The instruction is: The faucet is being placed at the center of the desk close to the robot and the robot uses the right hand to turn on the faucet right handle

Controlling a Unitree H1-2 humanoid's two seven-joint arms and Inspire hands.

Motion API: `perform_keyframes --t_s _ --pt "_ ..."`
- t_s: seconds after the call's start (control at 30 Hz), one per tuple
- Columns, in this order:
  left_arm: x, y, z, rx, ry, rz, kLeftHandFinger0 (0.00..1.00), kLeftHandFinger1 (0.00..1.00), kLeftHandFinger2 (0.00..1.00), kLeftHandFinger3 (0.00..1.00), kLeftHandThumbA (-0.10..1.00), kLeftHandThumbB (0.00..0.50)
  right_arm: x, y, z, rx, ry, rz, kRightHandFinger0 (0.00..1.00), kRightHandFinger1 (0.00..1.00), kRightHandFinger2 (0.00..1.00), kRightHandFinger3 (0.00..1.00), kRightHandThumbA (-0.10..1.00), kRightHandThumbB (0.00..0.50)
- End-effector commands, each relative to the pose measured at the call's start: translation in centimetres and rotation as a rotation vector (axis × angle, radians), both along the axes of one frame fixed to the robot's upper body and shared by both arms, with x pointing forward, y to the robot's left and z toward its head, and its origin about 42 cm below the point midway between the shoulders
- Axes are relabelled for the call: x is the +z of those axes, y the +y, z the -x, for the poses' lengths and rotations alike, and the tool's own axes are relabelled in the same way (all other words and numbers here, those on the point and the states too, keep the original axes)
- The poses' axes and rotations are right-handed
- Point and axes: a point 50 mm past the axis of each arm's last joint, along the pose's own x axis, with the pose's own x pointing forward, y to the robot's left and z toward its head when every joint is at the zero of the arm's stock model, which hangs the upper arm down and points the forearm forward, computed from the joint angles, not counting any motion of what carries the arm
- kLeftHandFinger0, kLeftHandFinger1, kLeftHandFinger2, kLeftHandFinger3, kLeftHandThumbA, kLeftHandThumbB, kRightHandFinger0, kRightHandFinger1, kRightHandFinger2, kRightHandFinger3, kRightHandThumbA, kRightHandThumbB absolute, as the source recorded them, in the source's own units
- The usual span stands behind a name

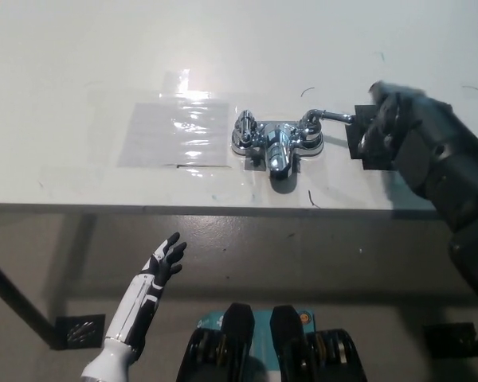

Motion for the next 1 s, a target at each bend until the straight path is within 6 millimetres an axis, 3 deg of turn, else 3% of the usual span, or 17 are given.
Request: perform_keyframes --t_s 0.0,0.07,0.13,0.3,0.4,0.5,0.53,0.63,0.7,0.73,0.8,0.87,0.97 --pt "1.0 0.2 -0.1 -0.005 -0.057 -0.008 1.00 1.00 1.00 1.00 1.00 0.075 9.3 -3.0 -1.6 -0.054 -0.275 -0.073 1.00 1.00 1.00 1.00 0.57 0.225" --pt "1.0 0.2 -0.1 -0.004 -0.047 -0.010 1.00 1.00 1.00 1.00 1.00 0.084 10.9 -4.2 -1.6 -0.086 -0.353 -0.125 1.00 1.00 1.00 1.00 0.57 0.208" --pt "1.0 0.2 -0.1 0.001 -0.042 -0.010 1.00 1.00 1.00 1.00 1.00 0.105 13.6 -5.3 -1.6 -0.119 -0.431 -0.138 1.00 1.00 1.00 1.00 0.74 0.145" --pt "0.6 0.3 0.2 0.009 -0.038 -0.007 1.00 1.00 1.00 1.00 1.00 0.090 19.7 -8.2 -0.8 -0.190 -0.686 -0.324 1.00 1.00 1.00 1.00 0.81 0.110" --pt "0.7 0.4 -0.1 0.016 -0.040 -0.007 1.00 1.00 1.00 1.00 1.00 0.089 25.3 -10.0 1.1 -0.200 -0.941 -0.494 1.00 1.00 1.00 1.00 0.77 0.110" --pt "0.8 0.4 0.0 0.017 -0.040 -0.010 1.00 1.00 1.00 1.00 1.00 0.097 29.3 -11.4 5.8 -0.095 -1.147 -0.658 1.00 1.00 1.00 1.00 0.83 0.087" --pt "0.8 0.4 0.0 0.016 -0.041 -0.009 1.00 1.00 1.00 1.00 1.00 0.096 29.8 -11.6 6.8 -0.073 -1.175 -0.682 1.00 1.00 1.00 1.00 0.83 0.086" --pt "1.4 0.5 -1.0 0.020 -0.059 -0.012 1.00 1.00 1.00 1.00 1.00 0.107 32.1 -12.1 13.0 0.192 -1.349 -0.848 1.00 1.00 1.00 1.00 0.90 0.082" --pt "2.5 0.5 -2.5 0.023 -0.090 -0.006 1.00 1.00 1.00 1.00 1.00 0.104 33.8 -11.8 17.1 0.352 -1.403 -0.862 1.00 1.00 1.00 1.00 0.97 0.173" --pt "2.7 0.6 -2.7 0.025 -0.093 -0.007 1.00 1.00 1.00 1.00 1.00 0.104 33.9 -11.6 18.3 0.376 -1.407 -0.867 1.00 1.00 1.00 1.00 0.98 0.185" --pt "3.5 0.6 -3.4 0.028 -0.109 -0.008 1.00 1.00 1.00 1.00 1.00 0.086 33.5 -10.5 22.9 0.550 -1.440 -0.866 1.00 1.00 1.00 1.00 0.99 0.207" --pt "4.0 0.7 -3.9 0.025 -0.118 -0.001 1.00 1.00 1.00 1.00 1.00 0.086 32.0 -9.6 27.7 0.708 -1.425 -0.909 1.00 1.00 1.00 1.00 0.97 0.199" --pt "4.8 0.5 -5.0 0.011 -0.138 0.003 1.00 1.00 1.00 1.00 1.00 0.077 30.1 -9.2 32.8 0.871 -1.466 -0.911 1.00 1.00 1.00 1.00 0.97 0.169"
